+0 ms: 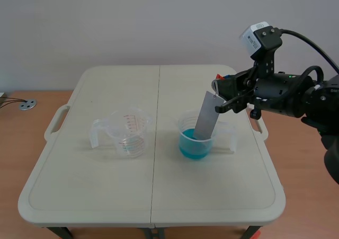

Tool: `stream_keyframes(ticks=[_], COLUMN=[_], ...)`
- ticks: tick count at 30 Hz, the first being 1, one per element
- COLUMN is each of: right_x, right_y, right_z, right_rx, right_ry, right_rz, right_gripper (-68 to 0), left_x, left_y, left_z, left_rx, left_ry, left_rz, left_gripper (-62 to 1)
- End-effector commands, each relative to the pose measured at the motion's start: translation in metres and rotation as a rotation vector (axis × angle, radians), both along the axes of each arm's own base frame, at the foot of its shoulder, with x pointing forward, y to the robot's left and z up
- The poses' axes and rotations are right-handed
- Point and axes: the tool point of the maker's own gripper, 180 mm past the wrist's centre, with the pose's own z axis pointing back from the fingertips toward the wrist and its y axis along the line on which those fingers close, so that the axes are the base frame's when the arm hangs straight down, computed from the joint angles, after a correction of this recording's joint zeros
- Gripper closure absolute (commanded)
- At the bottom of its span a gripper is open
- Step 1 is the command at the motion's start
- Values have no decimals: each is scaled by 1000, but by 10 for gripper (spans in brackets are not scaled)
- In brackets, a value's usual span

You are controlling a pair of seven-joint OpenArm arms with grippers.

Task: Hold the metal plate by the orange handle, dip it into the blue solution, take it out and point at it, then put the plate back in the beaker on the left.
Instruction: 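Hold the plate still in the solution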

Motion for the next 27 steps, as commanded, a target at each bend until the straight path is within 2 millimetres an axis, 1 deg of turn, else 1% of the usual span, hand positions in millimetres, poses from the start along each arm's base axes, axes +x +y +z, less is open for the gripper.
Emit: stream_keyframes(ticks=[1, 7, 16, 27], right_x=[3, 4, 5, 6], right_y=[2, 2, 3, 7], right_z=[8, 9, 16, 38], right_rx=[8, 12, 32, 56], right_ry=[-25, -30, -54, -114], right_rz=[11, 11, 11, 20], right_gripper=[-15, -15, -15, -15], left_x=[-1, -1, -1, -1], left_y=[-3, -3, -3, -3], left_z=[2, 2, 2, 2], left_rx=[-11, -11, -11, -11], left_ry=[0, 0, 0, 0], left_rz=[3, 3, 3, 3], left_gripper=[-16, -16, -16, -16])
